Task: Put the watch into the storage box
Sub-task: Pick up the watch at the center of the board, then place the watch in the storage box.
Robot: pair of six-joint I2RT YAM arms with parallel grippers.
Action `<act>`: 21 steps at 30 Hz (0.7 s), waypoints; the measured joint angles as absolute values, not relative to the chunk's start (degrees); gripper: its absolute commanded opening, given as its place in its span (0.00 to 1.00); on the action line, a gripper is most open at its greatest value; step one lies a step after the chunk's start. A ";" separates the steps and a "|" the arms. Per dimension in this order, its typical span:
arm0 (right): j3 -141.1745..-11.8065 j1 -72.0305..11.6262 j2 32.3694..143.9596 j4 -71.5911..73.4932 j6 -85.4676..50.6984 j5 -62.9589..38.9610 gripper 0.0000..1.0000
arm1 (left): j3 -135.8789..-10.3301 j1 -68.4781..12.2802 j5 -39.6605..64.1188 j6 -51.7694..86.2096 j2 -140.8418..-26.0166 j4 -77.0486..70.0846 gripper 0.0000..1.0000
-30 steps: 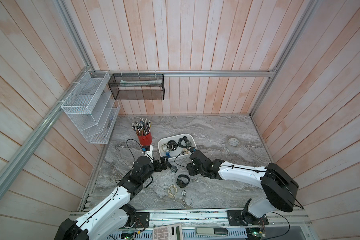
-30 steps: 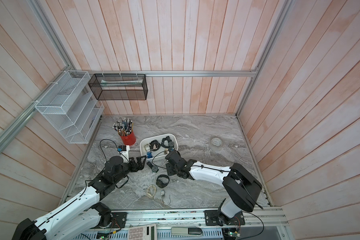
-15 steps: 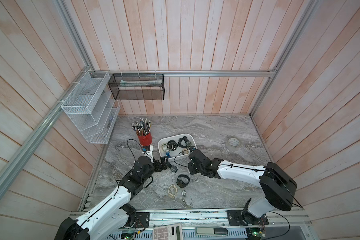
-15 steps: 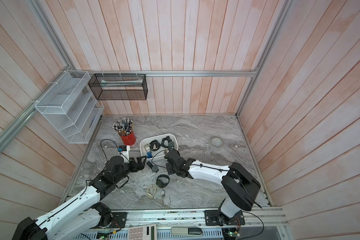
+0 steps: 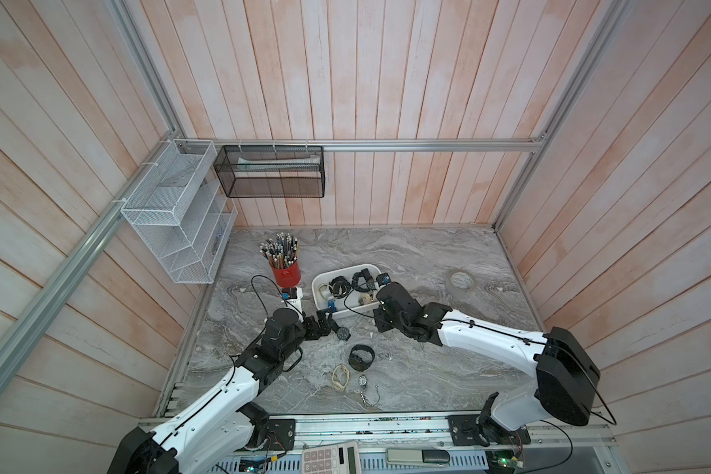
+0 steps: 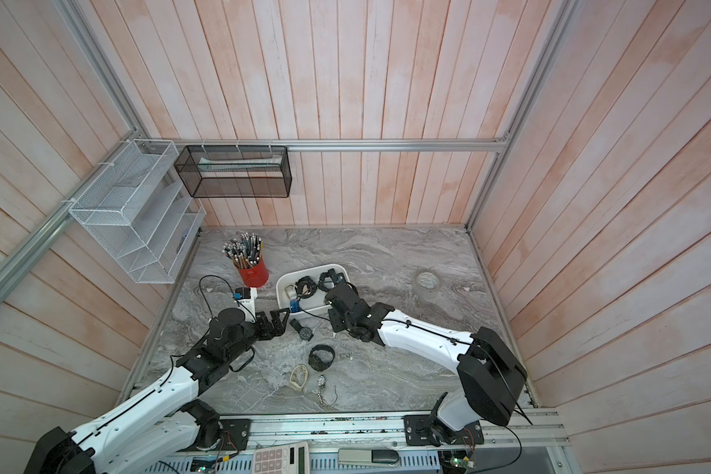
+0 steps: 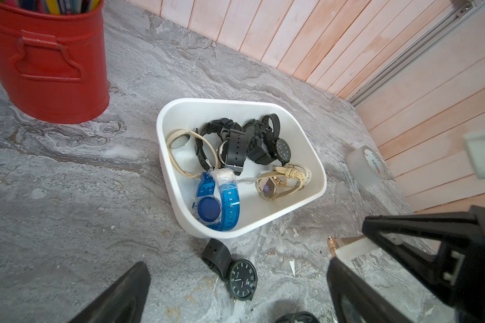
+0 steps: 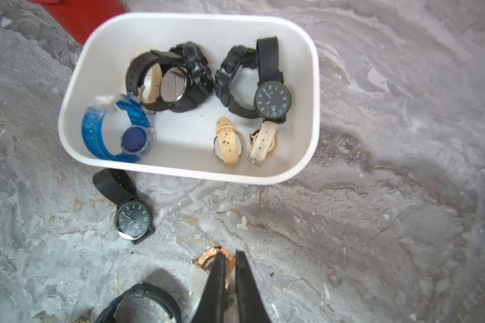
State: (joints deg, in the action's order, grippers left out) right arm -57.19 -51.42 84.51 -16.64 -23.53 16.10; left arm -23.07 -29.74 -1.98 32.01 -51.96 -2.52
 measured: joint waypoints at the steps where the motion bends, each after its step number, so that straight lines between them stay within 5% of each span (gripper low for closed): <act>1: -57.25 -51.11 83.88 -16.82 -23.27 16.23 0.05 | -23.00 -29.74 -1.98 32.01 -52.05 -2.57 1.00; 21: -72.16 -40.34 82.65 -19.38 -14.81 14.33 0.02 | -19.31 -29.74 -0.23 36.07 -51.22 -7.29 0.99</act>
